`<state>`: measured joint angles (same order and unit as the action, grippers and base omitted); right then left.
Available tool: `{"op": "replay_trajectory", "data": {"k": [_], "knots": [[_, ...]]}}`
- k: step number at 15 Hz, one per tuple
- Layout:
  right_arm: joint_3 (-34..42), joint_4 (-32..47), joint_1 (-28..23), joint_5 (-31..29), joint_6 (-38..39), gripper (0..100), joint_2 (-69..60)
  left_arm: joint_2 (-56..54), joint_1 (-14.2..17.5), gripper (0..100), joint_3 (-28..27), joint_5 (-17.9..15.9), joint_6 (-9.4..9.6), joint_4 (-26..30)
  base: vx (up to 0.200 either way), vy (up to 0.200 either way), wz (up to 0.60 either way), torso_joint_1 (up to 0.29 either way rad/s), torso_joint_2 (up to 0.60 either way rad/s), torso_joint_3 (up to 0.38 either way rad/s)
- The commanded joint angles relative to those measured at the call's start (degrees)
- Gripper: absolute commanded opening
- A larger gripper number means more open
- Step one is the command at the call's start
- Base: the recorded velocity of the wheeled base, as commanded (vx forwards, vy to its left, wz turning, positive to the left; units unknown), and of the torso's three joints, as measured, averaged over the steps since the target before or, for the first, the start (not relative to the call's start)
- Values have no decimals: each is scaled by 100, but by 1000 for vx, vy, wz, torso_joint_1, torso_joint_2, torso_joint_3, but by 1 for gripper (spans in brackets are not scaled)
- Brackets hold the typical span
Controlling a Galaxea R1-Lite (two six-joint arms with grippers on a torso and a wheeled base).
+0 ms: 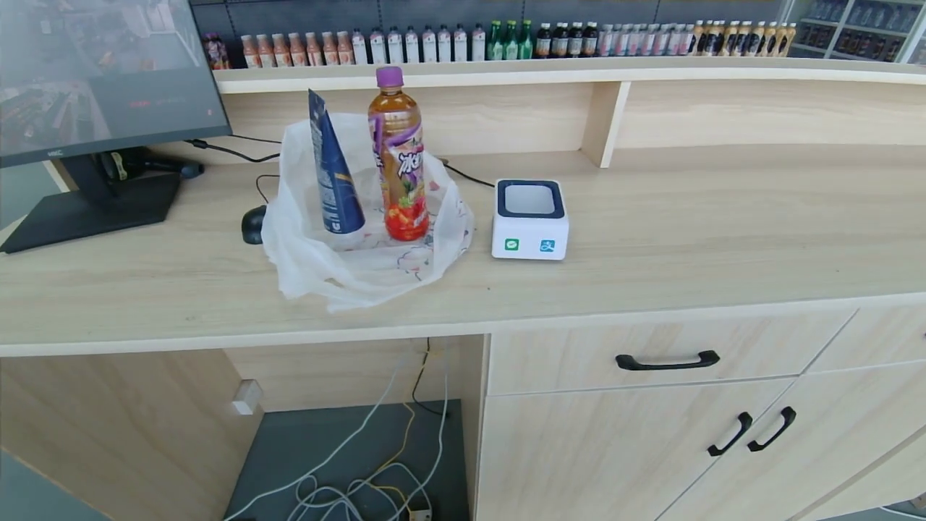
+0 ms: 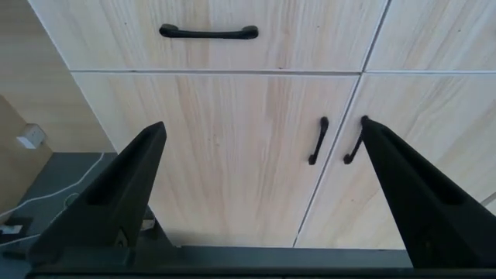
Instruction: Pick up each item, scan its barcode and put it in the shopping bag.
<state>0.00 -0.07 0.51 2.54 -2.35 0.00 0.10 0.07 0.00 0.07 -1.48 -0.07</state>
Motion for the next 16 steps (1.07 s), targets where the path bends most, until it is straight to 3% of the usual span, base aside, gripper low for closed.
{"op": "replay_trajectory", "data": {"k": [1, 7, 16], "knots": [[0, -1, 2, 1, -2, 100, 9, -1, 1, 100, 0, 1, -2, 7, 0, -200, 0, 2, 2, 2], [0, -1, 2, 1, -2, 100, 9, 8, 1, 100, 0, 1, -2, 7, 0, -200, 0, 5, 1, 2], [0, -1, 2, -7, 7, 100, 0, -1, 1, 100, 0, 1, 7, 7, 0, 0, 0, 0, 0, 0]]}}
